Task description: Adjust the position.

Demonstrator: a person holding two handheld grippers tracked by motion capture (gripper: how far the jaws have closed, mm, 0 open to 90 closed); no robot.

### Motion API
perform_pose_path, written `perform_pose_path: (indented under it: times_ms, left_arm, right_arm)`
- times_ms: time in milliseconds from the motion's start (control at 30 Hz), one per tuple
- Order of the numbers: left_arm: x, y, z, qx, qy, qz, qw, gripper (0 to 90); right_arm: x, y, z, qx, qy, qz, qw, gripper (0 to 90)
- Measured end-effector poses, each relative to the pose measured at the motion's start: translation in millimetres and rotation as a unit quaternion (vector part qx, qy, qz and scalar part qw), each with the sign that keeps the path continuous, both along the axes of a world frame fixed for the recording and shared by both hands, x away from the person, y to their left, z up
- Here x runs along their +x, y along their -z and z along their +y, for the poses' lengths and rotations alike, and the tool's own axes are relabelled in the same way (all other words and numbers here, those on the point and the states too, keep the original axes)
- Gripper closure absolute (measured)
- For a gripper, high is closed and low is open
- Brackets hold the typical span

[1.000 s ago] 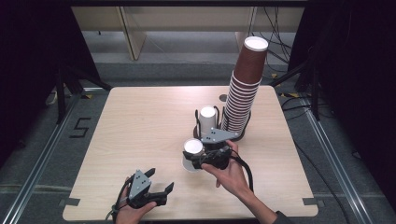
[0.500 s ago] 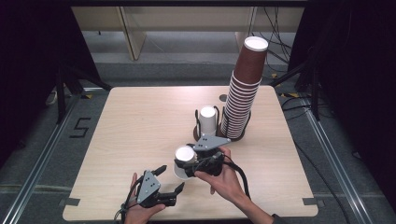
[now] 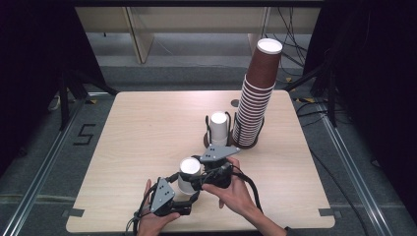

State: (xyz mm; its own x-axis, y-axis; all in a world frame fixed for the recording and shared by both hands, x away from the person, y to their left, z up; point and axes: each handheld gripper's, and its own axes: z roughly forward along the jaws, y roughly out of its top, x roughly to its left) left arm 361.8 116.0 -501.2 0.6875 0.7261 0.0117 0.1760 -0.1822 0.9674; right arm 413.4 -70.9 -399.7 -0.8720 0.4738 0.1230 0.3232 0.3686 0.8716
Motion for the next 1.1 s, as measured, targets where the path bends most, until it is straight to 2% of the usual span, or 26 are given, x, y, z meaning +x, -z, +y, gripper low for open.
perform_pose_path:
  times_ms: [33, 133, 167, 233, 333, 400, 433, 467, 533, 567, 633, 667, 700, 733, 767, 800, 833, 867, 933, 967, 1000, 1033, 1067, 1100]
  left_arm:
    - [1.3, 1.0, -1.8, -0.008, 0.001, -0.002, 1.0000, 14.3]
    - [1.1, 0.4, -2.3, -0.008, -0.001, -0.003, 1.0000, 14.6]
    - [1.5, 0.3, -2.7, -0.010, -0.001, -0.003, 0.9999, 14.6]
    - [2.3, -0.1, -3.6, -0.022, 0.001, -0.005, 0.9997, 14.6]
    - [1.1, -1.5, -2.7, -0.016, 0.000, -0.012, 0.9998, 15.6]
    - [1.8, -1.7, -2.8, -0.022, 0.009, -0.014, 0.9996, 16.3]
    - [0.6, -3.2, -1.8, -0.011, 0.006, -0.014, 0.9998, 17.0]
    - [0.2, -3.9, -1.9, -0.006, 0.008, -0.016, 0.9998, 18.1]
    - [0.0, -5.2, -1.5, 0.008, 0.014, -0.021, 0.9996, 20.1]
    - [0.0, -6.7, -1.5, 0.026, 0.020, -0.023, 0.9992, 21.8]
    - [-0.2, -7.7, -1.2, 0.044, 0.030, -0.024, 0.9983, 22.9]
    - [-0.2, -7.7, -1.2, 0.044, 0.030, -0.024, 0.9983, 23.2]
    - [0.1, -8.6, -0.8, 0.054, 0.035, -0.024, 0.9976, 23.2]
    - [-0.1, -9.7, -0.3, 0.068, 0.041, -0.025, 0.9966, 23.3]
    - [-0.1, -11.6, 1.5, 0.085, 0.059, -0.025, 0.9944, 23.7]
    - [-0.3, -12.5, 2.3, 0.094, 0.067, -0.022, 0.9931, 23.8]
    - [-0.3, -12.5, 2.3, 0.094, 0.067, -0.022, 0.9931, 23.9]
    - [-0.1, -12.3, 2.3, 0.104, 0.074, -0.025, 0.9914, 23.9]
    - [-0.3, -13.2, 3.0, 0.118, 0.089, -0.019, 0.9888, 24.1]
    - [-0.6, -13.7, 3.3, 0.129, 0.093, -0.023, 0.9870, 24.1]
    - [-1.4, -14.8, 3.5, 0.151, 0.096, -0.028, 0.9835, 24.2]
    - [-2.2, -15.4, 2.5, 0.167, 0.108, -0.031, 0.9795, 24.3]
    - [-2.7, -16.0, 1.8, 0.174, 0.115, -0.029, 0.9777, 24.3]
    - [-2.7, -16.0, 1.8, 0.174, 0.115, -0.029, 0.9777, 24.4]
  right_arm:
    - [-0.2, -0.1, -0.2, 0.003, 0.001, -0.007, 1.0000, 34.4]
    - [-1.2, -0.5, -0.3, 0.003, 0.000, -0.005, 1.0000, 34.4]
    - [-1.9, -0.5, 0.0, 0.007, -0.001, 0.004, 1.0000, 34.4]
    - [-1.8, 0.6, 1.1, 0.012, -0.011, 0.006, 0.9999, 34.4]
    - [-1.1, 0.8, 0.2, 0.014, -0.010, 0.007, 0.9998, 34.4]
    - [-1.7, 0.0, -1.0, 0.012, -0.004, 0.013, 0.9998, 34.3]
    - [-0.5, 0.6, -1.5, 0.020, -0.010, 0.016, 0.9996, 34.2]
    - [-0.9, -0.1, -3.2, 0.018, -0.003, 0.018, 0.9997, 34.0]
    - [0.5, 0.4, -4.7, 0.023, -0.012, 0.025, 0.9993, 33.5]
    - [1.3, 0.2, -7.8, 0.025, -0.011, 0.032, 0.9991, 32.6]
    - [1.4, -0.3, -11.1, 0.010, -0.017, 0.035, 0.9992, 31.6]
    - [2.1, -0.3, -13.5, 0.010, -0.019, 0.036, 0.9991, 29.8]
    - [2.1, -0.3, -13.5, 0.010, -0.019, 0.036, 0.9991, 29.8]
    - [2.3, -0.4, -15.2, 0.002, -0.020, 0.036, 0.9991, 25.3]
    - [3.0, -1.7, -20.0, -0.010, -0.033, 0.044, 0.9985, 18.8]
    - [3.6, -2.2, -22.4, -0.018, -0.047, 0.047, 0.9976, 18.1]
    - [3.6, -2.2, -22.4, -0.018, -0.047, 0.047, 0.9976, 18.1]
    - [3.0, -2.9, -24.3, -0.025, -0.053, 0.056, 0.9967, 17.3]
    - [4.7, -3.2, -28.0, -0.038, -0.076, 0.051, 0.9950, 17.1]
    - [4.7, -3.3, -29.7, -0.045, -0.086, 0.052, 0.9939, 16.9]
    - [4.5, -3.4, -30.7, -0.047, -0.087, 0.046, 0.9940, 16.3]
    - [4.6, -1.6, -31.4, -0.061, -0.102, 0.053, 0.9915, 16.8]
    - [4.5, -0.8, -31.6, -0.066, -0.106, 0.050, 0.9908, 16.6]
    - [3.5, 0.1, -31.4, -0.071, -0.109, 0.052, 0.9902, 16.5]
